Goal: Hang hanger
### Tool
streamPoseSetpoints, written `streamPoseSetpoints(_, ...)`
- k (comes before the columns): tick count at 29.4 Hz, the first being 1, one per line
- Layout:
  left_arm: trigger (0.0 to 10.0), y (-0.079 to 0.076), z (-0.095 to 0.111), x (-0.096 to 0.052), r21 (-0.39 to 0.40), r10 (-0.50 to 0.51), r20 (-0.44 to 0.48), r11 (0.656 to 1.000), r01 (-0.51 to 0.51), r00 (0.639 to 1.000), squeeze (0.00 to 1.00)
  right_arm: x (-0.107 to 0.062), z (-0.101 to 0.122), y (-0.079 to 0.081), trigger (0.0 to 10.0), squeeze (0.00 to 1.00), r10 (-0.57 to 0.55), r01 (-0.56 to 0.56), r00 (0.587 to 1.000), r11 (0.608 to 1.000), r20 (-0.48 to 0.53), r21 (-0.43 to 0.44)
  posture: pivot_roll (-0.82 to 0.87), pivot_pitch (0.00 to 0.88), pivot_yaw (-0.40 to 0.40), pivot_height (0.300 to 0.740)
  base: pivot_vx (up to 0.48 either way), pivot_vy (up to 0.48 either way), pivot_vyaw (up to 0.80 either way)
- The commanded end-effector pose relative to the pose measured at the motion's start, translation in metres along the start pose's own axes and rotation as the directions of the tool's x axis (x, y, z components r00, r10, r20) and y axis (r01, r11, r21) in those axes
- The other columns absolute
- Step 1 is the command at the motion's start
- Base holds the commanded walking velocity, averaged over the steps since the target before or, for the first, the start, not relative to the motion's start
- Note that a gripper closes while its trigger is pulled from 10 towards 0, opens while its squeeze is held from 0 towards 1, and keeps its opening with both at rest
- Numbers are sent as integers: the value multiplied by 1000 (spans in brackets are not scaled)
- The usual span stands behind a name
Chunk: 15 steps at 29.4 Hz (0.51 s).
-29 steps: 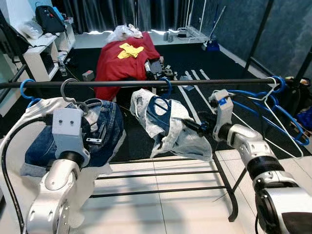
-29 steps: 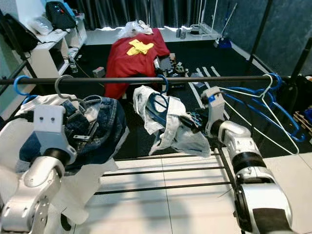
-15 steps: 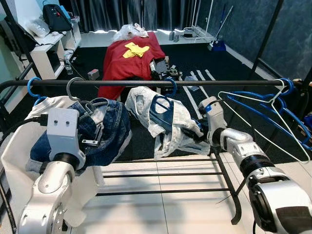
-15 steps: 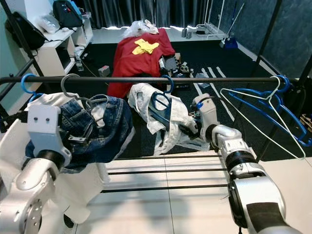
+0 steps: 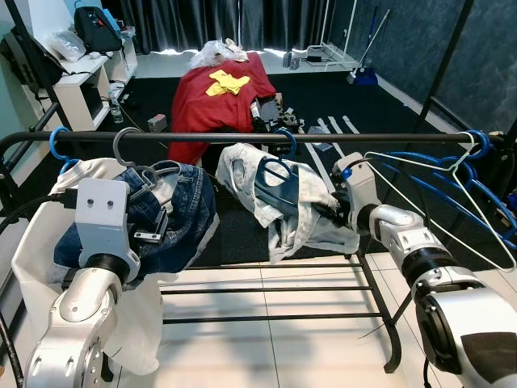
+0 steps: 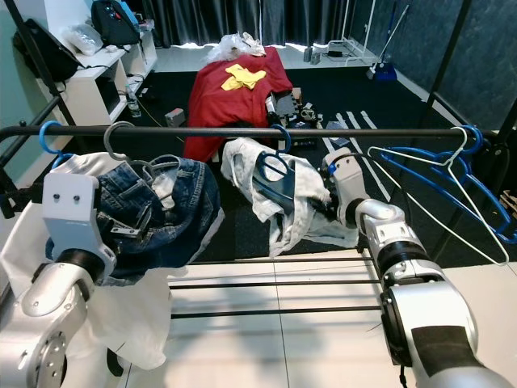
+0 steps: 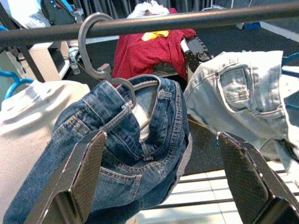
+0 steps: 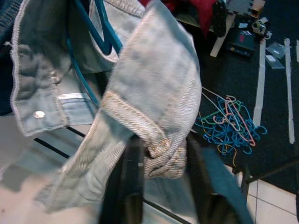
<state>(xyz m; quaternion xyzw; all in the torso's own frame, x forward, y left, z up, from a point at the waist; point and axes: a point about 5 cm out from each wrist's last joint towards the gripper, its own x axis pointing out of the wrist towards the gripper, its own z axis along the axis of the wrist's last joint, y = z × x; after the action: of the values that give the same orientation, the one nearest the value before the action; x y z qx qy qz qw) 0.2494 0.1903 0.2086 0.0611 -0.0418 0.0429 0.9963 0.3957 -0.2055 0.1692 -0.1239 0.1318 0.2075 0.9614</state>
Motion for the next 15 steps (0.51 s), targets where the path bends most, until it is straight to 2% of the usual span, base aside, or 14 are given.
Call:
streamPoseSetpoints(1, 10000, 5, 3, 0, 18, 15, 6, 1000, -15, 1000, 0, -3, 13, -6, 0, 0, 10, -11, 998, 1000, 59, 15, 58, 7, -4, 740, 0, 0, 0)
streamPoseSetpoints(9, 10000, 8, 3, 6, 13, 38, 13, 999, -38, 999, 0, -11, 27, -15, 0, 0, 89, -90, 989, 996, 118, 6, 23, 0, -24, 740, 0, 0, 0)
streamPoseSetpoints(12, 10000, 8, 4, 12, -4, 50, 34, 999, -49, 998, 0, -19, 35, -17, 0, 0, 225, -225, 962, 974, 155, -12, -1, 0, -36, 740, 0, 0, 0)
streamPoseSetpoints(14, 10000, 8, 4, 12, -7, 52, 38, 999, -52, 998, 0, -20, 37, -17, 0, 0, 250, -252, 954, 968, 166, -13, -1, 0, -36, 740, 0, 0, 0)
streamPoseSetpoints(15, 10000, 8, 5, 14, -10, 58, 42, 998, -58, 997, 0, -22, 44, -17, 0, 0, 288, -292, 937, 956, 200, -9, -10, 0, -44, 740, 0, 0, 0)
